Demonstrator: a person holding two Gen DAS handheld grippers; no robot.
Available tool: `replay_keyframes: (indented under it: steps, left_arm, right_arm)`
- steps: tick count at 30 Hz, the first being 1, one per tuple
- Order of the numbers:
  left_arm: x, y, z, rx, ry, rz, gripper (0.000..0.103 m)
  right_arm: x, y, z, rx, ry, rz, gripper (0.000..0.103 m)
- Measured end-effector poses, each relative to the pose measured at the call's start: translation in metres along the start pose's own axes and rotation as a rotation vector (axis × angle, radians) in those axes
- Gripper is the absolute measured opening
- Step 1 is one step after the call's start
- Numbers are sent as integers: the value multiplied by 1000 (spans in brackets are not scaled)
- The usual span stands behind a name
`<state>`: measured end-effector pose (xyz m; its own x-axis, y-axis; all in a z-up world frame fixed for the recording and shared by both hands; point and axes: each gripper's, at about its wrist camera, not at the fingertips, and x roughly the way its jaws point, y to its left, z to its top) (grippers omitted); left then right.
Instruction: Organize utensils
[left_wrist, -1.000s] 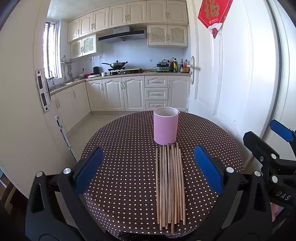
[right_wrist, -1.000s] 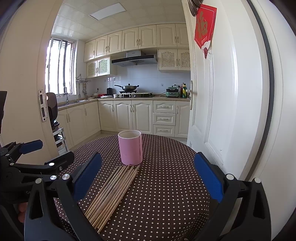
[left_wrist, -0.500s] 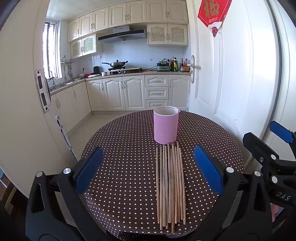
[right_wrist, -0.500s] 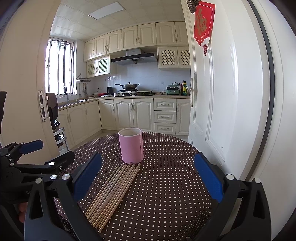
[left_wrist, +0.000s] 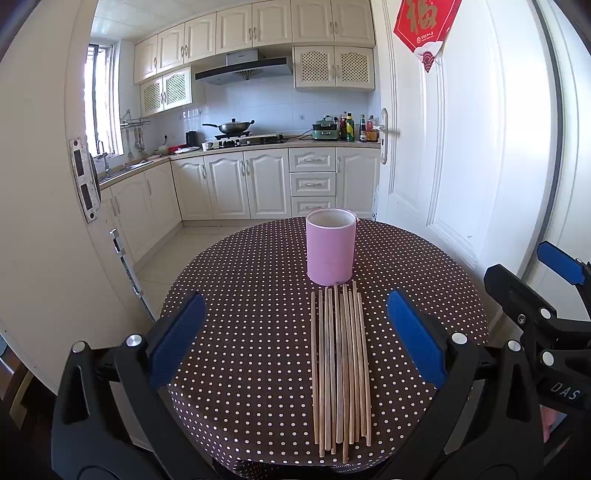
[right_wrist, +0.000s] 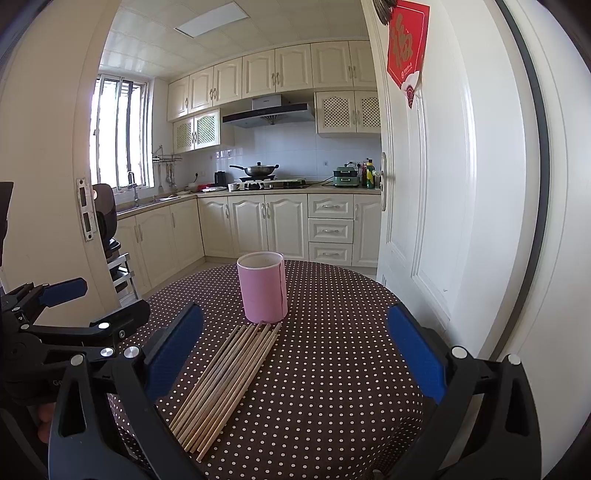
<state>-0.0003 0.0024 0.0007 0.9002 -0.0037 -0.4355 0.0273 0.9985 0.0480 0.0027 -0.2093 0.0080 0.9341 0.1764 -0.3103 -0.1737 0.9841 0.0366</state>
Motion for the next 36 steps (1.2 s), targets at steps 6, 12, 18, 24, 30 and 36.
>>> replay_keyframes:
  steps: [6, 12, 18, 24, 30, 36]
  left_arm:
    - [0, 0, 0, -1, -1, 1, 97]
    - [-1, 1, 0, -3, -5, 0, 97]
    - [-1, 0, 0, -3, -6, 0, 97]
    - [-1, 1, 0, -4, -5, -1, 97]
    - [0, 2, 0, -6, 4, -1, 97]
    - [7, 3, -1, -12, 29, 1, 97]
  right_arm:
    - [1, -1, -1, 2, 2, 5, 96]
    - [1, -3, 0, 2, 0, 11, 96]
    - [1, -3, 0, 2, 0, 12, 96]
    - [1, -3, 0, 4, 0, 16, 96]
    - [3, -2, -1, 5, 6, 17, 96]
    - [10, 1, -2, 12, 40, 19, 96]
